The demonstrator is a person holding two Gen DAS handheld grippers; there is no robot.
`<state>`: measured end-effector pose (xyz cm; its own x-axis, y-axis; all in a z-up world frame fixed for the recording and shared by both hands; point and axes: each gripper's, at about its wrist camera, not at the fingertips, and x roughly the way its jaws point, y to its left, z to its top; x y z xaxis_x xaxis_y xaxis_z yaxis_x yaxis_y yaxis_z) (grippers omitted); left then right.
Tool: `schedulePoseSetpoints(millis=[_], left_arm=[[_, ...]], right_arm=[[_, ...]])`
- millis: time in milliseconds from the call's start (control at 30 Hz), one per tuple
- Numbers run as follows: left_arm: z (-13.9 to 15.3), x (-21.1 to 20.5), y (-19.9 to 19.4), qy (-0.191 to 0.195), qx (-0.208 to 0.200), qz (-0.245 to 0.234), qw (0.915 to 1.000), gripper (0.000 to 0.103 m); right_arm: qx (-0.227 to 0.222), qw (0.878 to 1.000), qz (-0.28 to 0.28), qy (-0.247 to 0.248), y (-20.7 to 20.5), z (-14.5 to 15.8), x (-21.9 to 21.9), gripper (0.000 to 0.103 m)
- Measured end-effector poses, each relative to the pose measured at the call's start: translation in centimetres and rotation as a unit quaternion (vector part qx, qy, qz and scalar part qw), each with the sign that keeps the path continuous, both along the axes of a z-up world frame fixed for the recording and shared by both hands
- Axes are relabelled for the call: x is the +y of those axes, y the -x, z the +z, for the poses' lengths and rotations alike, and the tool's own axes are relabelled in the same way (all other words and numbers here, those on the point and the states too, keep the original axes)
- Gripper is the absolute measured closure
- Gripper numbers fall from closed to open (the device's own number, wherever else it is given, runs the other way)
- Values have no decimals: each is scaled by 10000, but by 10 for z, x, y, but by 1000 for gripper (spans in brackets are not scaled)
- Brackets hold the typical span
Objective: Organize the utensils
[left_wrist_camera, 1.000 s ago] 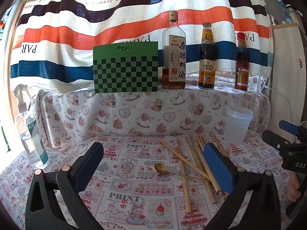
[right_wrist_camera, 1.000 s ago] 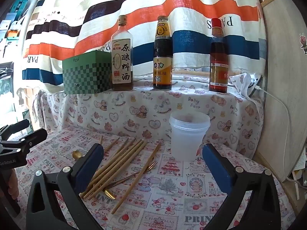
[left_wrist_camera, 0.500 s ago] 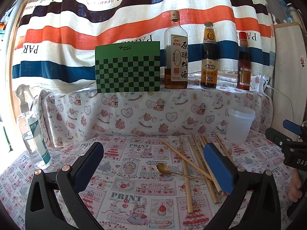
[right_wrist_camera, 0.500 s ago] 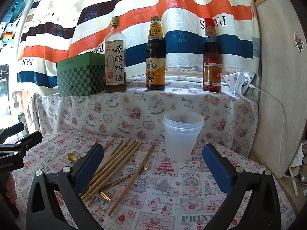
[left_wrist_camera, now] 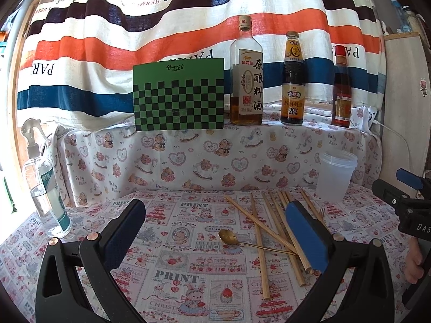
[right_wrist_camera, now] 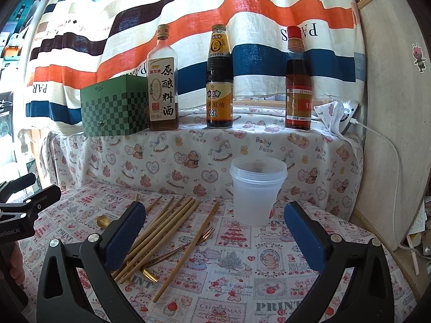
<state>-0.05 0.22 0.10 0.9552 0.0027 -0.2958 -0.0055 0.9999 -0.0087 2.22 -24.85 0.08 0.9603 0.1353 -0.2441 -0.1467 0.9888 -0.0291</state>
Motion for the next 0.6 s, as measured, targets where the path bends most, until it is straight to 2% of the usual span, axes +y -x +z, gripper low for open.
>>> schedulePoseSetpoints(millis=[600], left_arm=[[0,0,-1,-44,33,-1,10000,0]], right_arm=[[6,10000,-10,3,0,0,1,0]])
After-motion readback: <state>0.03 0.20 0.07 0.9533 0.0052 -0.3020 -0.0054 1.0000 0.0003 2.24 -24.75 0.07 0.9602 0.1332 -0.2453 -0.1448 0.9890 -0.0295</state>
